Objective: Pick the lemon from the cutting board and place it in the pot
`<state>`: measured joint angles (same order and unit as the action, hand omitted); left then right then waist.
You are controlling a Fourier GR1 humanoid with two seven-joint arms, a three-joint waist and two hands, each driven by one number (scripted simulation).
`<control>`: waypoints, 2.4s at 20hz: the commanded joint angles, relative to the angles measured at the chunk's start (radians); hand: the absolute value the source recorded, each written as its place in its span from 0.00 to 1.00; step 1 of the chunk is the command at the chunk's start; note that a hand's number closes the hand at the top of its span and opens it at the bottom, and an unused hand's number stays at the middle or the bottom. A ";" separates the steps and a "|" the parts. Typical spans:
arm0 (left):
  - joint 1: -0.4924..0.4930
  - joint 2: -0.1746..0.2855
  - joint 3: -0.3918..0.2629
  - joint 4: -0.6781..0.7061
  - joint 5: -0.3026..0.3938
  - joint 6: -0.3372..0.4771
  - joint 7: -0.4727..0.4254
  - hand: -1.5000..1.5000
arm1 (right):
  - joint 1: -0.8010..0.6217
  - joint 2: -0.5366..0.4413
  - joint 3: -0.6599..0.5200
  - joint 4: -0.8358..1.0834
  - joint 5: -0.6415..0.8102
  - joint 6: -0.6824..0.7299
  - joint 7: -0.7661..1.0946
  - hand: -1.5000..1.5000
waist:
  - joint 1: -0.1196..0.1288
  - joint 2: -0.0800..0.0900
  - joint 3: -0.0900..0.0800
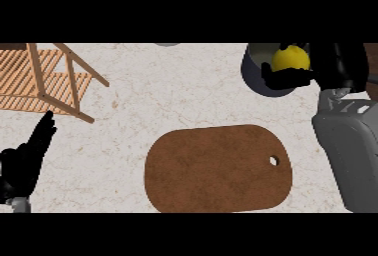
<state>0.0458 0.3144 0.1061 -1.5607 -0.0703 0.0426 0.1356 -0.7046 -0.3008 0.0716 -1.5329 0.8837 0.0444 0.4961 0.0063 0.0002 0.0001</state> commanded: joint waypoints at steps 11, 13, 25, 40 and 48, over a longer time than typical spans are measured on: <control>-0.025 0.003 0.024 0.021 -0.004 -0.047 -0.013 0.50 | -0.298 -0.104 -0.210 0.722 -0.032 -0.202 -0.407 1.00 | 0.026 0.008 0.000; -0.052 -0.027 -0.005 0.004 -0.038 -0.006 0.005 0.50 | -0.279 -0.130 -0.243 0.844 -0.049 -0.243 -0.510 1.00 | 0.037 0.016 0.001; -0.085 -0.033 -0.027 -0.003 -0.053 -0.024 0.008 0.50 | -0.439 -0.177 -0.317 1.231 -0.031 -0.323 -0.624 0.00 | 0.077 0.037 0.003; -0.083 -0.042 -0.013 0.045 -0.044 -0.032 -0.010 0.50 | -0.459 -0.149 -0.584 1.248 -0.310 -0.336 -0.934 0.00 | 0.065 0.033 0.005; -0.093 -0.043 0.006 0.074 -0.050 -0.022 -0.034 0.50 | -0.465 -0.224 -0.700 1.304 -0.447 -0.157 -0.962 0.00 | 0.040 0.023 0.002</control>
<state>-0.0294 0.2793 0.1078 -1.5222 -0.1086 0.0074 0.1174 -1.1723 -0.4785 -0.5898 -0.2558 0.4857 -0.2075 -0.4476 0.0608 0.0251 0.0030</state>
